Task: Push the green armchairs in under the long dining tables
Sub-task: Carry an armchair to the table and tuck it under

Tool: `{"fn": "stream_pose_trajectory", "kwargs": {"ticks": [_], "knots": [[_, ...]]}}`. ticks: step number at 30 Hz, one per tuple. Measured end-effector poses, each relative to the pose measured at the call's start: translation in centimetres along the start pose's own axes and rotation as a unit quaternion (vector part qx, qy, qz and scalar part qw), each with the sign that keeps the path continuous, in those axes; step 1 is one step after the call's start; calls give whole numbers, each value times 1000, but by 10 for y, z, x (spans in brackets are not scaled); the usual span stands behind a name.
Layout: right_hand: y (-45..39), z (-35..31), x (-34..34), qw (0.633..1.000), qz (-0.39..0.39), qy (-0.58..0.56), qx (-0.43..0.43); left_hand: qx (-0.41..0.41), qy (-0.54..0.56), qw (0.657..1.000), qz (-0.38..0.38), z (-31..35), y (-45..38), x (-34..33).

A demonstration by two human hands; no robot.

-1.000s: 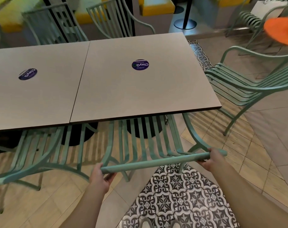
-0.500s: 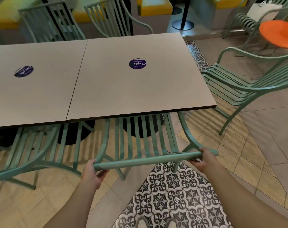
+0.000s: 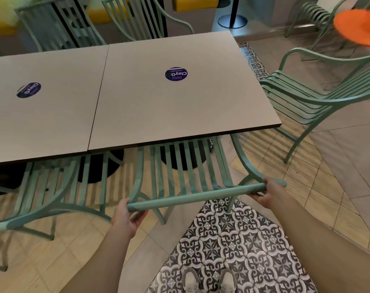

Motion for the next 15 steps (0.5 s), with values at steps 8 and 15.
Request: {"fn": "stream_pose_trajectory", "kwargs": {"ticks": [8,15], "knots": [[0,-1,4,998,-41,19,33,-17,-72,997,-35,3,0,5],[8,-29,59,973,3,182,138,-229,-332,909,103,67,17,18]]}}
Point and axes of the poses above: each hand's wrist, its own y-axis away from the middle knuckle, its own x-axis out of the back of the hand, z = x × y, the point moved 10 cm from there along -y, towards the middle knuckle, and after that the axes turned 6 degrees about -y, right-handed, at the moved point
